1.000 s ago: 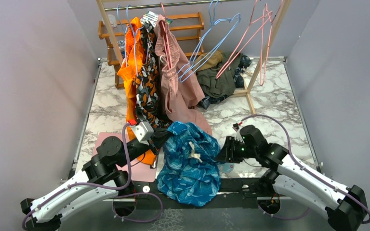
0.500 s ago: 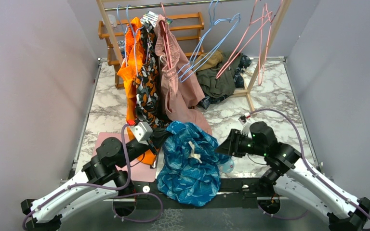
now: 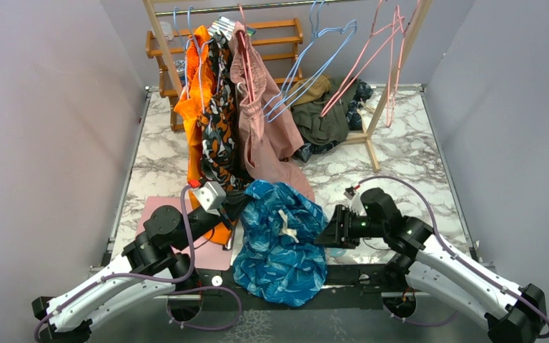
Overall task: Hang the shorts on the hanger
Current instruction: Adjust the shorts at the center of the board.
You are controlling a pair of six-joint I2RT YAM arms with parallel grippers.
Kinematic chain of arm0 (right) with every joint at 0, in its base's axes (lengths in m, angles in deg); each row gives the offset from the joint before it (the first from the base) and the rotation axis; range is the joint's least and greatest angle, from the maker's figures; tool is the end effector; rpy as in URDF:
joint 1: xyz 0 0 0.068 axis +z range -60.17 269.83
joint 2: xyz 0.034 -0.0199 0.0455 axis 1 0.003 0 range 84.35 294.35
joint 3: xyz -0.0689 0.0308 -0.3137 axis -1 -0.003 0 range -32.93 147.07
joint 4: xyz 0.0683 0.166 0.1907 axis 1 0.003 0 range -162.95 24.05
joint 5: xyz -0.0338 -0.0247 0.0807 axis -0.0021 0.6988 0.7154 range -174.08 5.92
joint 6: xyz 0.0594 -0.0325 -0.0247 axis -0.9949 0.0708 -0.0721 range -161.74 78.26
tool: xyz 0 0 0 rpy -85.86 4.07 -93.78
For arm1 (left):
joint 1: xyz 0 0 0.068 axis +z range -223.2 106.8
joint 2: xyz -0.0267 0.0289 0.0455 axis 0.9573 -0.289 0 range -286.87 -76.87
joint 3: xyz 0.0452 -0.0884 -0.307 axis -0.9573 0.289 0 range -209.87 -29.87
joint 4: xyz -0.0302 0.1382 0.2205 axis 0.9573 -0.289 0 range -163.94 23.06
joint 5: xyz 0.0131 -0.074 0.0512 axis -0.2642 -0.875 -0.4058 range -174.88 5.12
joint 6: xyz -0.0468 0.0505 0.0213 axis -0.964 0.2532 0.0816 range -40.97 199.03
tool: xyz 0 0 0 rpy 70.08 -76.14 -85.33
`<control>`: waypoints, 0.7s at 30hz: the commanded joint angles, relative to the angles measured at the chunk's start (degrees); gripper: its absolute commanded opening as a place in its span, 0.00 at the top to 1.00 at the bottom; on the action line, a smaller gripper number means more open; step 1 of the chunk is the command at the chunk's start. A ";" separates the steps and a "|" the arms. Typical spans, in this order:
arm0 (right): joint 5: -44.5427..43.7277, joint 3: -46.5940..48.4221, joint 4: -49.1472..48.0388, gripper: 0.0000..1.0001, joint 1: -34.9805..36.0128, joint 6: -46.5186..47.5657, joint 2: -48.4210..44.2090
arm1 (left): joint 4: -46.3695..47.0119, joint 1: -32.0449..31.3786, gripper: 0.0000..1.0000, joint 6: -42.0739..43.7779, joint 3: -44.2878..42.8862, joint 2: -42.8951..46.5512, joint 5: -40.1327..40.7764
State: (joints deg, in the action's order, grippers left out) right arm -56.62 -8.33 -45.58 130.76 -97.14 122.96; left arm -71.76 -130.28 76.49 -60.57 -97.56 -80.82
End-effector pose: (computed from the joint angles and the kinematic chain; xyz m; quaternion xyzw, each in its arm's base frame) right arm 0.0738 0.1005 0.2251 0.0145 0.8905 0.4423 0.1056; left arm 0.0521 -0.0727 0.3387 0.2855 0.6110 -0.3462 0.6521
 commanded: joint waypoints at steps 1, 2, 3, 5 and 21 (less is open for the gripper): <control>-4.30 -3.84 -4.22 0.46 0.29 -6.26 -2.30 | 1.93 0.13 1.00 -0.18 -0.08 1.12 1.41; -4.95 -4.57 -5.09 0.46 0.29 -7.07 -2.54 | 1.87 0.07 1.00 -0.10 -0.14 1.21 1.40; -5.71 -5.13 -5.99 0.46 0.29 -7.62 -2.53 | 1.85 0.06 1.00 -0.16 -0.15 1.26 1.38; -7.04 -5.47 -6.93 0.47 0.29 -8.11 -1.94 | 1.79 0.11 1.00 -0.11 -0.22 1.25 1.31; -13.40 -2.46 -9.11 0.51 0.21 -6.31 2.62 | 0.13 0.10 1.00 -0.18 -0.78 1.88 1.01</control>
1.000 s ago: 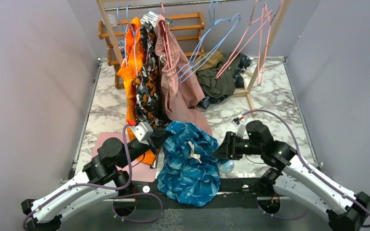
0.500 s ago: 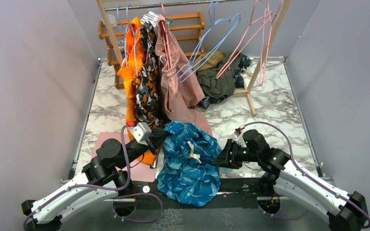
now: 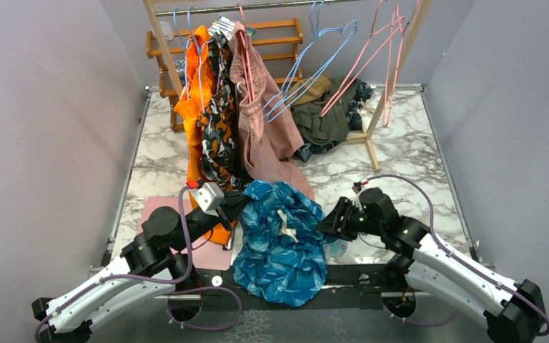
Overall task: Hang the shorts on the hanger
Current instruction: Adjust the shorts at the center of the board.
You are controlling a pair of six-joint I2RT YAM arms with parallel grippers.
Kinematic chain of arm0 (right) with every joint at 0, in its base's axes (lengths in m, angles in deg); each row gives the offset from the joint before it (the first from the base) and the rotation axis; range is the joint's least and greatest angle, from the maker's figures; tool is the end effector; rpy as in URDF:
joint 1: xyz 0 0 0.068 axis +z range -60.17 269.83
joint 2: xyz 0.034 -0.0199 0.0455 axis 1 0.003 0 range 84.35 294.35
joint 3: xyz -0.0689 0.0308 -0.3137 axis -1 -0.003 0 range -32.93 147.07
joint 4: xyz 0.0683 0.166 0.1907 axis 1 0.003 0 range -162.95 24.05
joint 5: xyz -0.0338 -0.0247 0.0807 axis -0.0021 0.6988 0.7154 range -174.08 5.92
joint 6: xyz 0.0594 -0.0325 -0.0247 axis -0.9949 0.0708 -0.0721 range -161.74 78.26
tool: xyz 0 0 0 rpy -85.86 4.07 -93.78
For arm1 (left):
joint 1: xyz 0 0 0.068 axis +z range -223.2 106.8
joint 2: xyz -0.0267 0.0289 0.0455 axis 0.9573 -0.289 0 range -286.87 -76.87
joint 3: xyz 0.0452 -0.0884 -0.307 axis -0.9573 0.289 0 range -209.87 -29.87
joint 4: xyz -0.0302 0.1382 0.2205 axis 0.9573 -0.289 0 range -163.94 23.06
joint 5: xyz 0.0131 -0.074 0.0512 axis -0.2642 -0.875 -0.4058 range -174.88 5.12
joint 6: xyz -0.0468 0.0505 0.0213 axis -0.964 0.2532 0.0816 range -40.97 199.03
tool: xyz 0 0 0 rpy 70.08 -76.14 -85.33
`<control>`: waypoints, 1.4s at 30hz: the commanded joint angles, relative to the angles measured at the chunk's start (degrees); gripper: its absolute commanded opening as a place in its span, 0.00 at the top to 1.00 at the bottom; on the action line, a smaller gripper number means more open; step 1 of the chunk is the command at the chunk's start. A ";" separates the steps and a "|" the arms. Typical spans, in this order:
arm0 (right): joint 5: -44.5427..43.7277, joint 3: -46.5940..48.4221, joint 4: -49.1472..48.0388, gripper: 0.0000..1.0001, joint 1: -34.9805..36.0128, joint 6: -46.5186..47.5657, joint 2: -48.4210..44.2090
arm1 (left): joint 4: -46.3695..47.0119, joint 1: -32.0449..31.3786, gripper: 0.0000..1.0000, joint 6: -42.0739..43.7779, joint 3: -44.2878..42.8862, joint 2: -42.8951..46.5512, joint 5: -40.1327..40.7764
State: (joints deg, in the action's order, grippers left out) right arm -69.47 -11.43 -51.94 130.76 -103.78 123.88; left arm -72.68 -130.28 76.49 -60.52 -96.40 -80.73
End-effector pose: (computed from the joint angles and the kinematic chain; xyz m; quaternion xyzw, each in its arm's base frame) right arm 0.0891 0.0973 0.2122 0.1102 0.8903 0.4054 0.1759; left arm 0.0499 -0.0691 0.3376 0.2844 0.6102 -0.3463 0.6533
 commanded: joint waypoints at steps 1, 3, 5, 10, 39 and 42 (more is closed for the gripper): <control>0.35 0.20 -3.48 0.52 0.22 0.28 2.03 | 1.03 0.12 1.00 -0.28 -0.89 0.68 0.95; 1.89 -0.62 -4.45 0.53 0.23 0.30 2.34 | 1.02 0.13 1.00 -0.28 -0.94 0.63 0.96; 3.18 -0.99 -4.75 0.55 0.28 0.82 2.47 | 0.94 0.12 1.00 -0.32 -1.05 0.58 1.05; 5.77 -1.71 -4.92 0.60 0.21 3.38 3.61 | 1.12 0.13 1.00 -0.27 -1.07 0.22 1.18; -8.97 15.51 6.69 0.99 0.21 26.01 1.63 | -7.11 0.13 0.30 -6.54 -4.06 2.43 0.48; -11.04 17.78 7.99 0.99 0.27 29.57 1.54 | -8.07 0.13 0.29 -8.00 -3.98 3.08 1.60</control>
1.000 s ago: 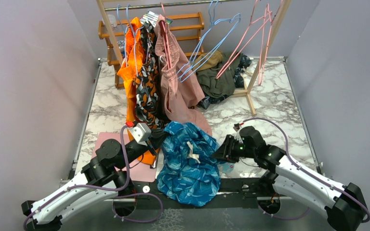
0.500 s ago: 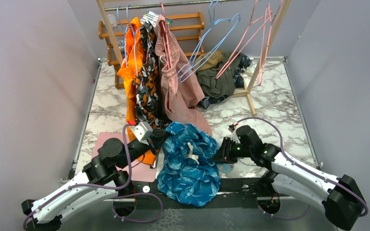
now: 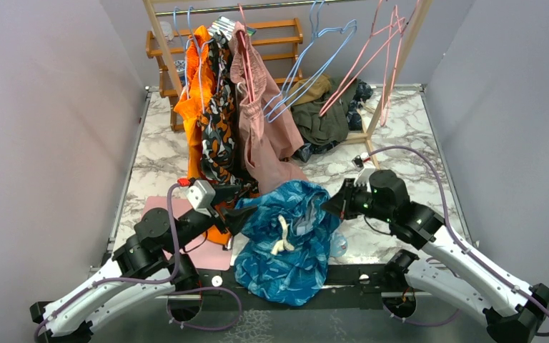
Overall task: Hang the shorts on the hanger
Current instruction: Adjust the shorts at the center of the board.
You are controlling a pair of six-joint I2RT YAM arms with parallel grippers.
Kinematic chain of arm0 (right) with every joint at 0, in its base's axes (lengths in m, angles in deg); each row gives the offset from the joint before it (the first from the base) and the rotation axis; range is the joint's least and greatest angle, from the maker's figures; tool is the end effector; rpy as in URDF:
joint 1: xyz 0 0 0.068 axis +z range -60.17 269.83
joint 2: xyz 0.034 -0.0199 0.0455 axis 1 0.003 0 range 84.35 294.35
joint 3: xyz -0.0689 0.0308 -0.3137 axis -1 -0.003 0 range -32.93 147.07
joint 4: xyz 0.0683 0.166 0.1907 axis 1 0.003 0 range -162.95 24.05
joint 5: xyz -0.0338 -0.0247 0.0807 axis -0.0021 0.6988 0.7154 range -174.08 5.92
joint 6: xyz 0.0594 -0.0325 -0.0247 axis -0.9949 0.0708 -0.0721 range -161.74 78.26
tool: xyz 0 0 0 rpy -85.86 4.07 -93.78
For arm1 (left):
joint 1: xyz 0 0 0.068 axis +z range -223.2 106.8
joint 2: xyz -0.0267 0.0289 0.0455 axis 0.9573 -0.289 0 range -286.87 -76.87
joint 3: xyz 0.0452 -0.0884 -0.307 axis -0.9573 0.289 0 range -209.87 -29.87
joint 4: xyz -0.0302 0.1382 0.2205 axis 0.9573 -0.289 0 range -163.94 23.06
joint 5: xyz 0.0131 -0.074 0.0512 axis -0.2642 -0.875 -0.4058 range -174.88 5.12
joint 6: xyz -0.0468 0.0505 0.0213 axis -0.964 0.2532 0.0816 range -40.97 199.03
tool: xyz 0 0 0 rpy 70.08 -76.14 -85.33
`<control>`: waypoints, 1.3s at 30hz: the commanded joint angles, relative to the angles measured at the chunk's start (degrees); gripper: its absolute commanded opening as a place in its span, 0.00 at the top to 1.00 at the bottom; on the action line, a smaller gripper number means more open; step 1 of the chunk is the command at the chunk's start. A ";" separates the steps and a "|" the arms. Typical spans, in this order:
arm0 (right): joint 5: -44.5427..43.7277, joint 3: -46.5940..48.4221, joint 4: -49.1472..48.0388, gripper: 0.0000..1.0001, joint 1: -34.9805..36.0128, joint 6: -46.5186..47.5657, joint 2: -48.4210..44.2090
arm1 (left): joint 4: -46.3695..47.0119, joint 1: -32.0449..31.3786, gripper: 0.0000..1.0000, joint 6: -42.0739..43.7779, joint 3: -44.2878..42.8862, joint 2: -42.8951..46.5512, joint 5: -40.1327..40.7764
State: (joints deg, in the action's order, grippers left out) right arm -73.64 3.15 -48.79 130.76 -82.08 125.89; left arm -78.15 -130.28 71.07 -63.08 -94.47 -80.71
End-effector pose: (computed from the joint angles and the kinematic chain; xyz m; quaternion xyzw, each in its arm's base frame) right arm 0.1057 0.1061 0.2933 -0.0503 0.8605 0.3858 0.3288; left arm 0.0433 -0.0588 0.3429 0.2579 0.6287 -0.3734 0.6315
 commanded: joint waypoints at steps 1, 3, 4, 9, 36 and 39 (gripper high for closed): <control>-7.29 3.67 4.92 0.99 0.26 8.79 -0.61 | -2.91 0.13 0.29 -3.28 -1.50 1.15 1.96; -7.81 4.29 4.88 0.99 0.27 10.56 -0.88 | -3.50 0.13 0.28 -4.62 -2.08 0.43 2.33; -7.94 4.61 4.78 0.99 0.25 11.25 -0.88 | -4.00 0.13 0.28 -5.47 -2.44 -0.33 2.34; -7.41 4.74 5.06 0.99 0.29 12.99 -0.25 | -7.91 0.13 0.29 -10.59 -5.24 -7.98 -0.36; -3.40 14.58 21.02 0.99 0.21 13.36 2.44 | -28.19 0.13 0.39 -53.14 1.77 -18.92 21.86; -2.20 16.39 24.54 0.99 0.24 13.34 3.42 | -26.67 0.13 0.39 -52.81 0.70 -23.07 22.38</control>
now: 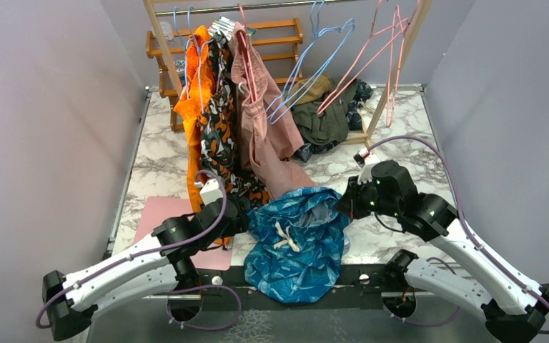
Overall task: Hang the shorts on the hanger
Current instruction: Adjust the shorts at the center of the board.
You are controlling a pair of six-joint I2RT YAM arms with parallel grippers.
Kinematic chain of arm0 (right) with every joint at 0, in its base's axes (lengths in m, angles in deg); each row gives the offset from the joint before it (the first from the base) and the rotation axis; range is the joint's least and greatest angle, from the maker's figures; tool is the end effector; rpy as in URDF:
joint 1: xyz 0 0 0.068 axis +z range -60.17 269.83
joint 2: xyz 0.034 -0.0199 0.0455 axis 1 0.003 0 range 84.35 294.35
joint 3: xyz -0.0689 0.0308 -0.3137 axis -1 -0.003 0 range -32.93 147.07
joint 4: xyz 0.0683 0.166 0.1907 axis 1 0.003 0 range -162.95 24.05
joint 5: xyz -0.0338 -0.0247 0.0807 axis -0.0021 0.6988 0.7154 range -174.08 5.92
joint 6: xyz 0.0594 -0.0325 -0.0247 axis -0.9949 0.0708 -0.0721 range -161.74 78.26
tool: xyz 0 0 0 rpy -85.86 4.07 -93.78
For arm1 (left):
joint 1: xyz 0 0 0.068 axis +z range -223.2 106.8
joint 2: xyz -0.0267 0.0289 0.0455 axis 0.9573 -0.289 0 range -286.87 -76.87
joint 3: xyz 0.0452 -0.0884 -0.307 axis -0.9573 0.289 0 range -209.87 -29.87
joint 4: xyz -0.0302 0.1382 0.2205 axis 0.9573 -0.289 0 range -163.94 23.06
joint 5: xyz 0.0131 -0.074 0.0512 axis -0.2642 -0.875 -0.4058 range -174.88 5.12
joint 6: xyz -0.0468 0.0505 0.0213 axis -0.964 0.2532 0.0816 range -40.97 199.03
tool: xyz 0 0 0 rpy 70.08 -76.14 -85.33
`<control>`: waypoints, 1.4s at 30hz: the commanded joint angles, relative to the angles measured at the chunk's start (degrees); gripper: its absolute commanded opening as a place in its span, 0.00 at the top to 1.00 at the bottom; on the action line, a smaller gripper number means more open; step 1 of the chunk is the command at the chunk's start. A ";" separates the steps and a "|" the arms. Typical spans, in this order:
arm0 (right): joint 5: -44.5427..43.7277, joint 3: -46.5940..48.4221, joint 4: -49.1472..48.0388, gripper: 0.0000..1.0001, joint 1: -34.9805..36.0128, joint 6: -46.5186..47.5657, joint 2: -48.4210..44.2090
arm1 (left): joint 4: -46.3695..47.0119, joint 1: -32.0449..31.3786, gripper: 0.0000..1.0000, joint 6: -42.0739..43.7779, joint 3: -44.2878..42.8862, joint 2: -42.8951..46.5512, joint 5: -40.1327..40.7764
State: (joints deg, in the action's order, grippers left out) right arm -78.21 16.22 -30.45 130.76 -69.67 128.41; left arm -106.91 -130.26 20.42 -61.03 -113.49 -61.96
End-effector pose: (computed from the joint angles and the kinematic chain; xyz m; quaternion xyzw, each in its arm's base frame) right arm 0.1006 0.0954 0.3332 -0.1240 0.8870 0.2880 0.3389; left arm 0.0780 -0.0776 0.2460 -0.0877 0.9058 -0.2168 0.3535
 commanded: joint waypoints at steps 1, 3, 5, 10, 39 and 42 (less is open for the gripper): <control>2.92 3.13 6.73 0.99 0.29 0.80 0.71 | 3.00 0.10 0.39 -1.99 -1.64 -5.09 3.60; 3.43 2.01 6.89 0.99 0.25 0.32 0.02 | 5.19 0.19 0.37 -1.80 -1.87 -6.64 3.48; 3.64 0.63 6.61 0.99 0.22 -0.21 -0.78 | 7.81 0.39 0.37 -1.73 -1.60 -7.96 3.03; 4.42 -0.19 5.55 0.99 0.28 -0.52 -1.12 | 12.26 2.71 0.36 -3.04 -1.52 -12.82 1.01; 5.66 -1.43 -0.19 0.99 0.21 -1.09 -1.09 | 12.92 4.36 1.00 4.60 0.88 -2.90 -5.58; 4.71 -1.47 -1.61 0.99 0.27 -0.76 -0.92 | 12.02 4.41 1.00 8.06 -0.85 2.16 -5.65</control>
State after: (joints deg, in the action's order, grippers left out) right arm -73.71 15.26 -27.74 130.76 -70.32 127.57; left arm -92.77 -126.13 22.72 -58.71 -116.94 -66.07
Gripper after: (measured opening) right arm 0.015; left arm 0.006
